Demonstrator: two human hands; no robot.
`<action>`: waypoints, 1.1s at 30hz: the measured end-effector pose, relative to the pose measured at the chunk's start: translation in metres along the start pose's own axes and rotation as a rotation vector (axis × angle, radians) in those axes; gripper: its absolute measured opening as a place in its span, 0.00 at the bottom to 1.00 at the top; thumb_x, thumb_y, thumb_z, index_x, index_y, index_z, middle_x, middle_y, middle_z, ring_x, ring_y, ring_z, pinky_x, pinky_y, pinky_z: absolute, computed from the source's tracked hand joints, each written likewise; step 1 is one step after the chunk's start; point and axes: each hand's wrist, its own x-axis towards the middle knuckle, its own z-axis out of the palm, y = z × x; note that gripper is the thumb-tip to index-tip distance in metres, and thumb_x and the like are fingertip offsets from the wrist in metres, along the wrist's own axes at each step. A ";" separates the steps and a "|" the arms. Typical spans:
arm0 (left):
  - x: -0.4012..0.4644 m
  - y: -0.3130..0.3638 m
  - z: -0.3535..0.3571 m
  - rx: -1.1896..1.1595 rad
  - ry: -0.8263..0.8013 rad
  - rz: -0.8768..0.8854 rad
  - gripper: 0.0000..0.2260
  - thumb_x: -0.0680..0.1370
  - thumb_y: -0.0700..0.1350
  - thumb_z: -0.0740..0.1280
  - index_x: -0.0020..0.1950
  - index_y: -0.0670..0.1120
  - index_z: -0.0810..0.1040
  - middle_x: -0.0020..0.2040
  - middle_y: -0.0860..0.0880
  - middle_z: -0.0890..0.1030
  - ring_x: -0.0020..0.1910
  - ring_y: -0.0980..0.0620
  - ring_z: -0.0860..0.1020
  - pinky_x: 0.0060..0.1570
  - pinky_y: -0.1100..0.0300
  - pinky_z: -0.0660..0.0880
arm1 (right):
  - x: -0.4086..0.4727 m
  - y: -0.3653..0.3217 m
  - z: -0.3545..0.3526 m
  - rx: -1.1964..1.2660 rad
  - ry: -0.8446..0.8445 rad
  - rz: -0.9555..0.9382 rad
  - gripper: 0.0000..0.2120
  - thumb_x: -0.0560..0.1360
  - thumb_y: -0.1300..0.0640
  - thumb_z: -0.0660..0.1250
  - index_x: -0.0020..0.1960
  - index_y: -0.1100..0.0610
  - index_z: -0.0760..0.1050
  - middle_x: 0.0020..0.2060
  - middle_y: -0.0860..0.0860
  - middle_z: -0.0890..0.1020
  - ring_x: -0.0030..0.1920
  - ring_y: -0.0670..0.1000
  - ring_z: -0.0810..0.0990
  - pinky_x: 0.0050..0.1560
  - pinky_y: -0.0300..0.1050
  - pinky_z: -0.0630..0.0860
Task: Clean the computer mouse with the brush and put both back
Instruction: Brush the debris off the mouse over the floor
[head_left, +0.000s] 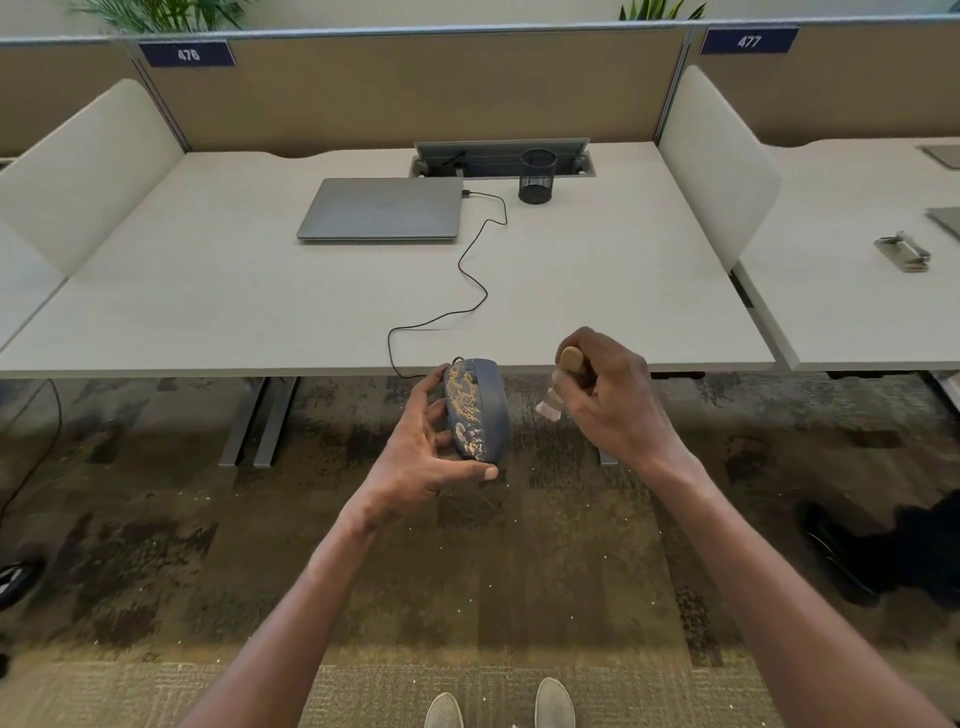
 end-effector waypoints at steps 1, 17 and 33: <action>0.000 0.000 0.001 0.001 0.001 0.000 0.53 0.59 0.41 0.85 0.73 0.67 0.60 0.72 0.52 0.72 0.64 0.49 0.81 0.56 0.51 0.82 | -0.001 0.001 -0.001 -0.020 -0.037 -0.004 0.05 0.79 0.62 0.66 0.47 0.55 0.72 0.36 0.47 0.75 0.35 0.41 0.71 0.34 0.31 0.66; 0.005 0.009 0.005 -0.021 -0.054 -0.022 0.54 0.65 0.26 0.79 0.79 0.58 0.54 0.74 0.42 0.71 0.63 0.44 0.82 0.57 0.49 0.82 | 0.004 0.007 0.010 0.492 -0.256 0.520 0.09 0.85 0.62 0.59 0.53 0.57 0.77 0.32 0.54 0.86 0.30 0.49 0.82 0.28 0.37 0.78; 0.012 0.011 0.007 -0.029 -0.175 -0.059 0.55 0.62 0.38 0.85 0.77 0.65 0.57 0.71 0.50 0.77 0.64 0.42 0.81 0.55 0.47 0.83 | 0.016 0.004 0.024 1.085 -0.189 0.630 0.11 0.78 0.57 0.72 0.53 0.65 0.82 0.47 0.54 0.88 0.49 0.52 0.88 0.46 0.41 0.84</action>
